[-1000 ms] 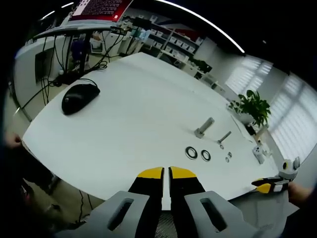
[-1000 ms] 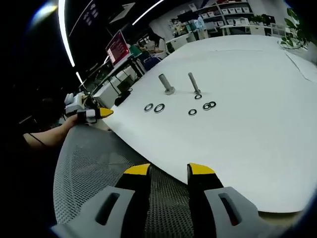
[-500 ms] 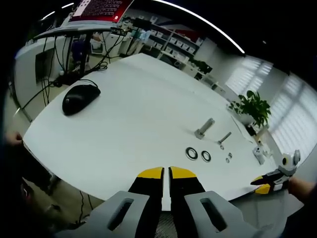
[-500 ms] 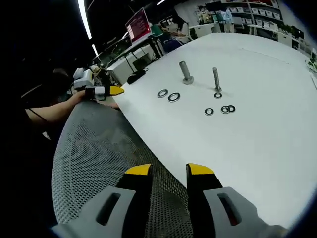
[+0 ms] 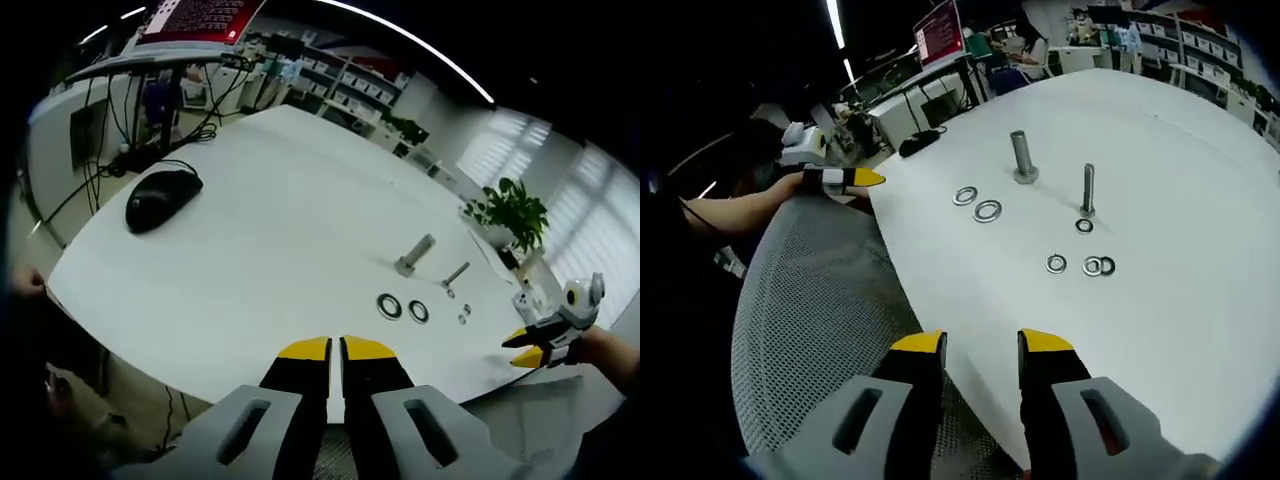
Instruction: Place the washer onto the threaded stud by aligning its center hole with the stud, sliding it down to the base, and recovering from edge contact or off-axis alignment until the washer reaches the visible bottom stop.
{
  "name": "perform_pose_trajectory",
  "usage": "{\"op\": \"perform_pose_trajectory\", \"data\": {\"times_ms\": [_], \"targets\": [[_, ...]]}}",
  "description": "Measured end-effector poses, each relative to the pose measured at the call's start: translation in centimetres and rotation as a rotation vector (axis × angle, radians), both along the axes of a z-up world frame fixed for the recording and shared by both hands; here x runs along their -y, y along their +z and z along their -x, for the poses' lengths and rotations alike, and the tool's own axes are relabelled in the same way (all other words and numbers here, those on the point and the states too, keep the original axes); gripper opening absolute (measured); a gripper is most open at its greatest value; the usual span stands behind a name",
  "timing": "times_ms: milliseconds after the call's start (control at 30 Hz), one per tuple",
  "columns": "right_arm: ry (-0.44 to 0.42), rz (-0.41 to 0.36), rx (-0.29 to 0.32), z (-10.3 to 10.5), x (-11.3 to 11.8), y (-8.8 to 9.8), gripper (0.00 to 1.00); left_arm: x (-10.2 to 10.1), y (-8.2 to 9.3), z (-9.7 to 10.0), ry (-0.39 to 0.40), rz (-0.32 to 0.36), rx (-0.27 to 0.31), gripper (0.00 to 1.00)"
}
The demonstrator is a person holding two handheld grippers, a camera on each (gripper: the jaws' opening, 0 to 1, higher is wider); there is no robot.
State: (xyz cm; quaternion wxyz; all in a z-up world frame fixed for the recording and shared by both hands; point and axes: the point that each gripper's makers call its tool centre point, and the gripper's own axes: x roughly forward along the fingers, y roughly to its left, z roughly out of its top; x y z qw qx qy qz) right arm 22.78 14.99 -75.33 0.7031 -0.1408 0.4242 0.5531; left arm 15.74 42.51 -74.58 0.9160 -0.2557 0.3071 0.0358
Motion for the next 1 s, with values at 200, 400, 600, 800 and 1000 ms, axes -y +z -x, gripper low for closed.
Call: {"op": "perform_pose_trajectory", "data": {"times_ms": [200, 400, 600, 800, 1000], "targets": [[0.039, 0.05, 0.036, -1.8, -0.8, -0.4, 0.3, 0.2, -0.3, 0.1, -0.02, -0.008, -0.018, 0.01], [0.114, 0.134, 0.072, -3.1, -1.7, -1.7, 0.29, 0.0, -0.2, 0.0, -0.016, -0.018, -0.009, 0.0], [0.168, 0.201, 0.08, -4.7, -2.6, -2.5, 0.29, 0.0, -0.1, -0.1, -0.019, -0.021, -0.011, 0.0], [0.213, 0.247, 0.103, -5.6, -3.0, -3.0, 0.29, -0.2, 0.0, -0.2, -0.019, -0.037, 0.004, 0.0], [0.3, 0.303, 0.133, -5.6, -3.4, -3.9, 0.29, -0.3, -0.1, -0.2, -0.025, -0.04, 0.004, 0.0]]}}
